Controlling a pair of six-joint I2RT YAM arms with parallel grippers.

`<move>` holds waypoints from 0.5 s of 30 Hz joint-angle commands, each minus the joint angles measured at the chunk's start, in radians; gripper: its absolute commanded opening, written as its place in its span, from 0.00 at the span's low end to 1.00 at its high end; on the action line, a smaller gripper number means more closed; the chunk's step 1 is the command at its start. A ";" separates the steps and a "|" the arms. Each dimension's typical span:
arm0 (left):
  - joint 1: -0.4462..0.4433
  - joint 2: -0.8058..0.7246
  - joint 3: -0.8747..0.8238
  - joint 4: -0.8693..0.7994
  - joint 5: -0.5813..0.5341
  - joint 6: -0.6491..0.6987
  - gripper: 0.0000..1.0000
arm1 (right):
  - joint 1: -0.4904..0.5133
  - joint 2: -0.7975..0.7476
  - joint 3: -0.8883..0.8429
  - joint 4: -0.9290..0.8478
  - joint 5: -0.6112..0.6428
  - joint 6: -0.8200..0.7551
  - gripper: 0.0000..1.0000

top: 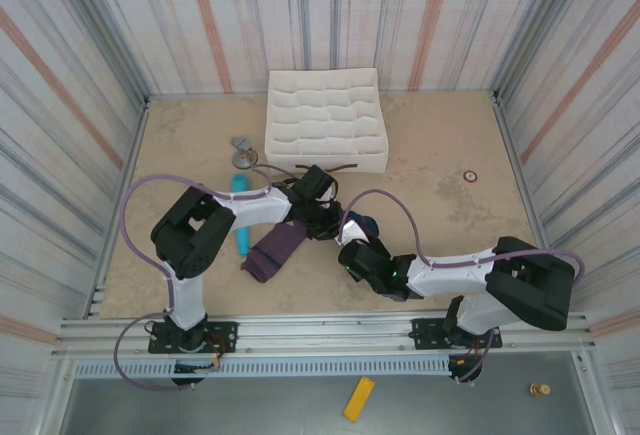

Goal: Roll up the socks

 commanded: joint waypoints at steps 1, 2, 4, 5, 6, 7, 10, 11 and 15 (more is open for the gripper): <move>0.008 0.007 -0.054 -0.120 -0.042 0.016 0.03 | -0.021 0.019 0.017 0.005 -0.005 0.026 0.31; 0.008 0.005 -0.058 -0.115 -0.042 0.014 0.04 | -0.027 0.022 0.020 -0.005 -0.014 0.033 0.24; 0.009 0.002 -0.063 -0.107 -0.045 0.011 0.06 | -0.034 0.032 0.029 -0.025 -0.014 0.052 0.13; 0.009 0.000 -0.068 -0.102 -0.043 0.012 0.09 | -0.042 0.036 0.030 -0.034 -0.025 0.067 0.09; 0.008 -0.002 -0.071 -0.098 -0.045 0.011 0.12 | -0.054 0.034 0.027 -0.042 -0.041 0.085 0.06; 0.008 -0.006 -0.079 -0.092 -0.047 0.007 0.17 | -0.068 0.031 0.021 -0.047 -0.063 0.103 0.03; 0.009 -0.027 -0.103 -0.064 -0.050 -0.007 0.44 | -0.113 0.027 0.003 -0.062 -0.145 0.155 0.00; 0.008 -0.040 -0.112 -0.057 -0.059 -0.013 0.53 | -0.124 0.024 -0.003 -0.065 -0.169 0.171 0.00; 0.008 -0.084 -0.129 -0.028 -0.071 -0.015 0.67 | -0.174 0.028 -0.032 -0.062 -0.260 0.239 0.00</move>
